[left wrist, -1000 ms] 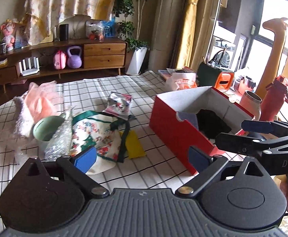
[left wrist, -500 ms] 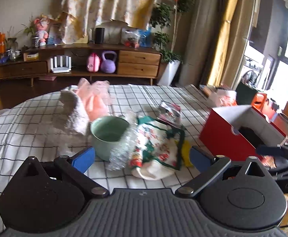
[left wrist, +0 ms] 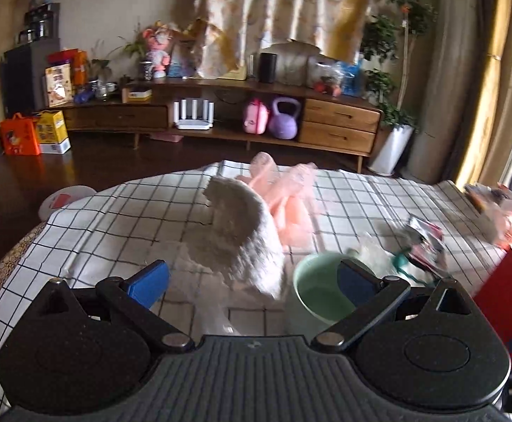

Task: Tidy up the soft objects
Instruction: 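Grasp the white knitted item with the left tool while the right tool grasps the yellow cloth pad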

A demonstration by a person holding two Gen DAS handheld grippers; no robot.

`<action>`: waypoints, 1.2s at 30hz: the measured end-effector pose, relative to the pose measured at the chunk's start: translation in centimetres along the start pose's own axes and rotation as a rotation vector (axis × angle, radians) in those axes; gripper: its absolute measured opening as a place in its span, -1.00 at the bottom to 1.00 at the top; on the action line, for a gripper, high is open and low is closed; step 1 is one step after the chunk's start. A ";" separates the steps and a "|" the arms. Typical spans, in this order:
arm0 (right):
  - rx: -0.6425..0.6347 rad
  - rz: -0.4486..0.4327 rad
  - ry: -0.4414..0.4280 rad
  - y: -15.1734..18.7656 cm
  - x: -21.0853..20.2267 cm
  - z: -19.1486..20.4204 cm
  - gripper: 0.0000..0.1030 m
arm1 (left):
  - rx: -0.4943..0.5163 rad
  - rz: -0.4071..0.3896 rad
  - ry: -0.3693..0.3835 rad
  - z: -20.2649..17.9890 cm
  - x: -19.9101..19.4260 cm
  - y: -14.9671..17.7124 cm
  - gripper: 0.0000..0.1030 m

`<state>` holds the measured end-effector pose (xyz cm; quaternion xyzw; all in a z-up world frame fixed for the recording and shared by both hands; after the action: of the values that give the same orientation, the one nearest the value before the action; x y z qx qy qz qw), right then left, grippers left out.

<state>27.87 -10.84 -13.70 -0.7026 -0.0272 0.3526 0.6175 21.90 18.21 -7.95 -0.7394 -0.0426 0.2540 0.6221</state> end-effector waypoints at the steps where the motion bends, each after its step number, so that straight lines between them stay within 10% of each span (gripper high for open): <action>1: 0.003 0.006 0.010 0.0 0.6 -0.2 0.45 | -0.002 -0.006 -0.010 0.1 0.7 -0.2 0.99; 23: 0.045 0.060 0.047 1.7 6.2 -1.9 0.01 | -0.051 0.123 -0.134 0.9 11.2 0.6 0.93; 36: 0.056 0.040 0.040 1.7 5.9 -1.8 -0.22 | -0.050 0.129 -0.113 1.7 10.7 0.8 -0.33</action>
<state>32.58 -9.97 -17.99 -0.6925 0.0090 0.3510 0.6302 30.25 23.57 -12.26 -0.7404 -0.0359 0.3336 0.5825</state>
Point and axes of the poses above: each gripper's, at about its wrist camera, not at the fingertips, and x roughly the way its jaws point, z to its left, y to its underside, the point moved 1 cm from there along x, roughly the way its jaws point, and after that the axes turned 15 degrees about -z, right-handed, at the moved point
